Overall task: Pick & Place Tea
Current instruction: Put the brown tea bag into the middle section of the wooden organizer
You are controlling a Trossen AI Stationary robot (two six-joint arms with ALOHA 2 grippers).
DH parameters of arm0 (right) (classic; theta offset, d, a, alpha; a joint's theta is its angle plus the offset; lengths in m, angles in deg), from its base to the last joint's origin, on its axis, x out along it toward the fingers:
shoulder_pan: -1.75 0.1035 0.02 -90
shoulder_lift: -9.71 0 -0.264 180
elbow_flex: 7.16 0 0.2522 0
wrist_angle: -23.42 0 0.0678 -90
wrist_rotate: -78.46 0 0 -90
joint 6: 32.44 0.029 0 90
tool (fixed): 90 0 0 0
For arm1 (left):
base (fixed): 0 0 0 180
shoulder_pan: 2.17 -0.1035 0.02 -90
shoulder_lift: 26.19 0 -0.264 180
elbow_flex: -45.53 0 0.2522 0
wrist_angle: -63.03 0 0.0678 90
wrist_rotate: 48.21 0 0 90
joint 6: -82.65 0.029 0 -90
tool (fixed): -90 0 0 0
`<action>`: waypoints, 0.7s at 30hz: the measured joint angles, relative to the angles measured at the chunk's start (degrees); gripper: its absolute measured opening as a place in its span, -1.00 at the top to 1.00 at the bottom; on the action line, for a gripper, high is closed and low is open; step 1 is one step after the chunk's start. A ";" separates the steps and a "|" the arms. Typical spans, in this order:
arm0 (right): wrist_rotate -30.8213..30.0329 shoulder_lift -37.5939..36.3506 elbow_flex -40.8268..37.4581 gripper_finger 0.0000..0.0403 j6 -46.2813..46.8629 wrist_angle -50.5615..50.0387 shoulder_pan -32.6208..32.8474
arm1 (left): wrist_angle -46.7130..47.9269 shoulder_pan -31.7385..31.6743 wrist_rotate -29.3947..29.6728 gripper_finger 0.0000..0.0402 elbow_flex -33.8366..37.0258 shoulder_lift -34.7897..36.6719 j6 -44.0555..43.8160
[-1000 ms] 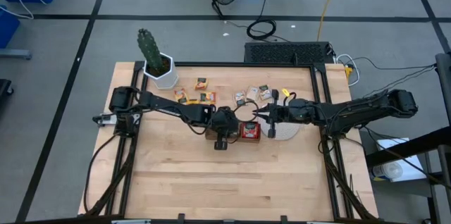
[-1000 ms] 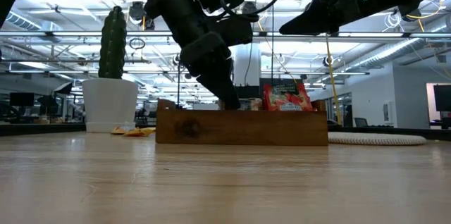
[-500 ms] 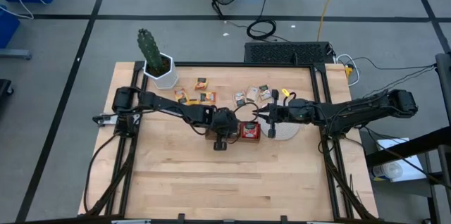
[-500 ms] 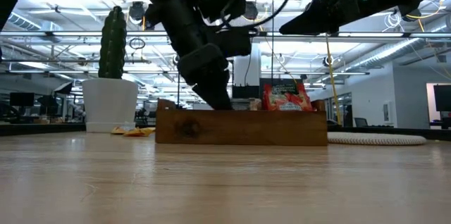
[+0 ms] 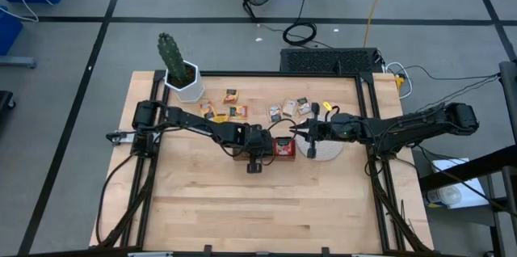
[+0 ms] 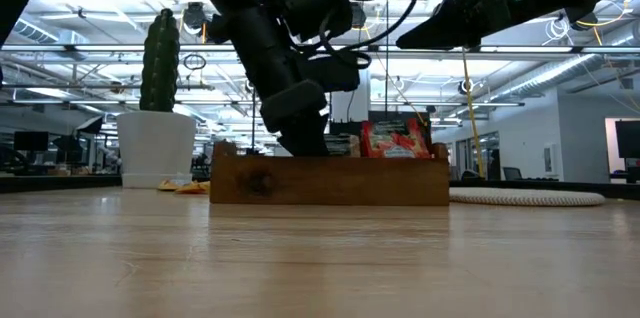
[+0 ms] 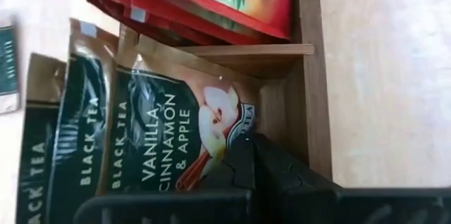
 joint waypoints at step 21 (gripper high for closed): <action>0.00 0.00 0.00 0.91 0.35 -0.04 0.00 | 0.39 2.58 16.86 1.00 0.11 0.06 0.65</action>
